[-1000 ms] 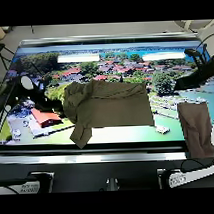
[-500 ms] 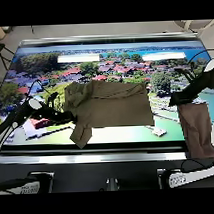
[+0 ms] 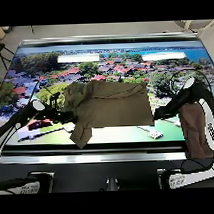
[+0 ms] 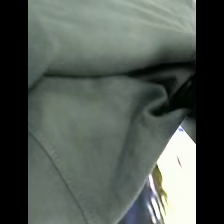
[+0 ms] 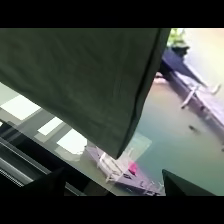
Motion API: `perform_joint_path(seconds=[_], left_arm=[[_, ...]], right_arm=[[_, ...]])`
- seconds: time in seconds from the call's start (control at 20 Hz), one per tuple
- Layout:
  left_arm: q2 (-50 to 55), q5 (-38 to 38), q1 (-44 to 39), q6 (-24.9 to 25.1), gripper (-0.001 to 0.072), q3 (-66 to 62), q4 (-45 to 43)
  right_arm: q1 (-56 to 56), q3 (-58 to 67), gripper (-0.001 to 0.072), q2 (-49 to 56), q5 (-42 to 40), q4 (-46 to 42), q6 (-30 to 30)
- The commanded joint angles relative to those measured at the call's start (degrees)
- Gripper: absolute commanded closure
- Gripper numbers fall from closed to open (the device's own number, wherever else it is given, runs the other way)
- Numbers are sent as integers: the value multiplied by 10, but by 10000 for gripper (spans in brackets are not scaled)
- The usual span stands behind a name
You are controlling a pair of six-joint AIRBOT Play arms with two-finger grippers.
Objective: Fold the shirts.
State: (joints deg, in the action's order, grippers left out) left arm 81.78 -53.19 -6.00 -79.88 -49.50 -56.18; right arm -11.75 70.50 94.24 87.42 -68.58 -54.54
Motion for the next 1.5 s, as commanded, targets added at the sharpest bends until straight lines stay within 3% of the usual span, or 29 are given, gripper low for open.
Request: perform_joint_path(seconds=[0.0, 0.2, 0.3, 0.4, 0.45, 0.65, 0.85, 1.0, 1.15, 1.25, 1.45], left_arm=[[-17, 3, 0, 4, 683, 0, 1], [-37, 3, -2, 4, 683, 0, 4], [-42, 3, -2, 4, 683, 0, 3], [-56, 3, -2, 4, 683, -1, 3], [-67, 3, -2, 4, 683, -6, 3], [-147, -12, 10, 4, 684, -65, -18], [-270, 0, 77, 4, 684, -255, -64], [-346, 41, 159, -14, 684, -468, -65], [-403, 64, 214, -64, 684, -579, -66], [-434, 58, 217, -94, 684, -582, -66], [-445, 52, 217, -95, 684, -582, -75]], right_arm=[[9, -46, 68, 0, -48, 35, -3], [10, -77, 140, 0, -97, 78, -33], [10, -79, 272, 3, -109, 104, -33], [10, -79, 471, 3, -111, 119, -33], [10, -79, 695, 3, -111, 124, -32], [8, -11, 694, -34, -81, 122, 8], [8, 218, 694, -181, -136, 77, 23], [8, 397, 694, -325, -258, -67, -41], [8, 445, 694, -454, -323, -146, -82], [8, 445, 694, -502, -301, -144, -82], [8, 445, 694, -515, -219, -146, -68]])
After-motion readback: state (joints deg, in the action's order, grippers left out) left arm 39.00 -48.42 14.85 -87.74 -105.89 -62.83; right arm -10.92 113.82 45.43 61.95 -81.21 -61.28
